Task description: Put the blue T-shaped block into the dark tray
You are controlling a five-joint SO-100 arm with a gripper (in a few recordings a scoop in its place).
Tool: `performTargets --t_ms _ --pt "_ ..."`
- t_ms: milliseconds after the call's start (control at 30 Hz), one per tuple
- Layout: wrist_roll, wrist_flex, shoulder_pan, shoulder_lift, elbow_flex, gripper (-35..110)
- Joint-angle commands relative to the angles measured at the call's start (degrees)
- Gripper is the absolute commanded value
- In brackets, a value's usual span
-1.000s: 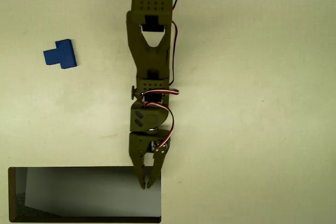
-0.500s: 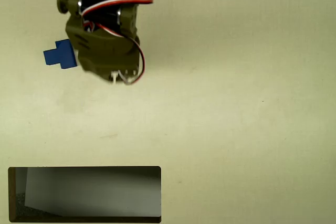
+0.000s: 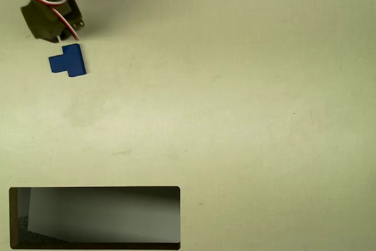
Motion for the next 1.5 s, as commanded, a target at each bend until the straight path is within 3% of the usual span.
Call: performTargets --t_ms 0,133,700,1133,1467 --pt "-8.70 -2.64 5.10 -4.48 -4.31 0" --pt "-10.72 -8.00 5.63 -10.99 -6.77 0" --pt "4.83 -21.80 -10.63 -14.94 -0.62 0" --pt "26.10 -22.32 -29.09 -9.93 3.43 0" --pt "33.49 -21.97 -35.51 -10.02 1.23 0"
